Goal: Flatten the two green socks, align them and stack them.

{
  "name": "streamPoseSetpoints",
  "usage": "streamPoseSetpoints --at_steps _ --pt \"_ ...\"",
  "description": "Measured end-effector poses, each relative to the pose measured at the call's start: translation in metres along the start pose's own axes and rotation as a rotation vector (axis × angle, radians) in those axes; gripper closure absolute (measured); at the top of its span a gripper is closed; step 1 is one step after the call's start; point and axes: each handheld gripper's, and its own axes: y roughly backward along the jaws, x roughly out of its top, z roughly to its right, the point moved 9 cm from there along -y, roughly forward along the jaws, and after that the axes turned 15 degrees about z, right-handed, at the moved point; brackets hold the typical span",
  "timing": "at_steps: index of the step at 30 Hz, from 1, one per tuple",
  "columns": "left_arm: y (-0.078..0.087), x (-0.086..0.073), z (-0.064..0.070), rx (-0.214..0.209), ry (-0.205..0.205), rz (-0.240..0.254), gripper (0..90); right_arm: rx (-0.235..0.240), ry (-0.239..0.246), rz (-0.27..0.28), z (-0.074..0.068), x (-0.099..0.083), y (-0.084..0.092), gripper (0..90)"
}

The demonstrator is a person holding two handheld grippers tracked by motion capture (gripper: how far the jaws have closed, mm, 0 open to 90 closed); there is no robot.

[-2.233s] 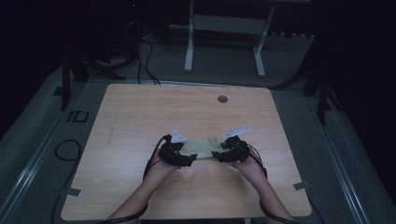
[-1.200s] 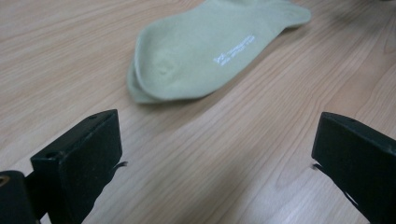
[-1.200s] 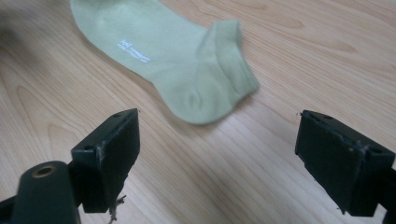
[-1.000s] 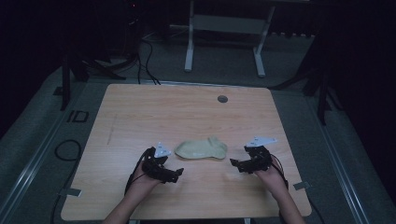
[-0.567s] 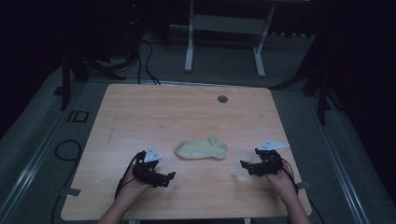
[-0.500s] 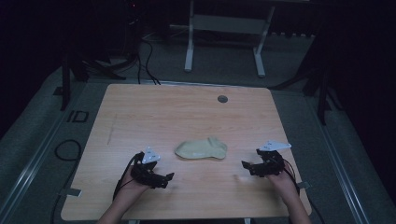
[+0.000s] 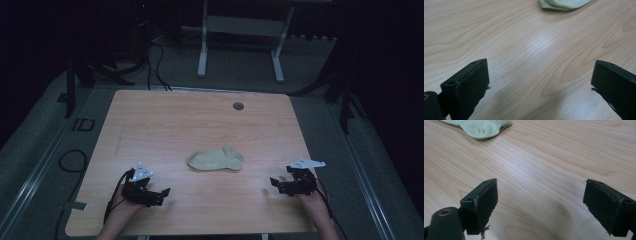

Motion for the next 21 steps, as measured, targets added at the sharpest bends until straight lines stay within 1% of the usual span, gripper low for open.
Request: streamPoseSetpoints --at_steps 1,3,4,8,10,13,16,21 --pt "0.002 -0.001 -0.003 0.008 0.006 0.0 1.8 -0.012 -0.002 0.008 0.002 -0.001 0.002 12.7" --pt "0.006 -0.003 -0.007 0.018 0.013 0.005 1.8 -0.02 -0.015 0.009 0.004 -0.003 0.007 12.7" --pt "0.008 -0.004 -0.01 0.025 0.011 0.006 1.8 -0.026 -0.017 0.01 0.006 -0.005 0.009 12.7" --pt "0.014 -0.009 -0.017 0.051 0.009 0.004 1.9 -0.028 -0.042 0.029 0.009 -0.007 0.019 12.8" --pt "0.017 -0.011 -0.02 0.054 0.027 0.007 1.8 -0.032 -0.055 0.026 0.01 -0.009 0.023 12.8" --pt "0.023 -0.014 -0.025 0.07 0.037 0.015 1.9 -0.042 -0.061 0.027 0.01 -0.011 0.028 12.8" --pt "0.03 -0.016 -0.032 0.088 0.055 0.027 1.9 -0.07 -0.071 0.044 0.012 -0.014 0.034 12.8" --pt "0.042 -0.02 -0.044 0.126 0.077 0.045 1.9 -0.122 -0.106 0.087 0.02 -0.018 0.045 12.9"
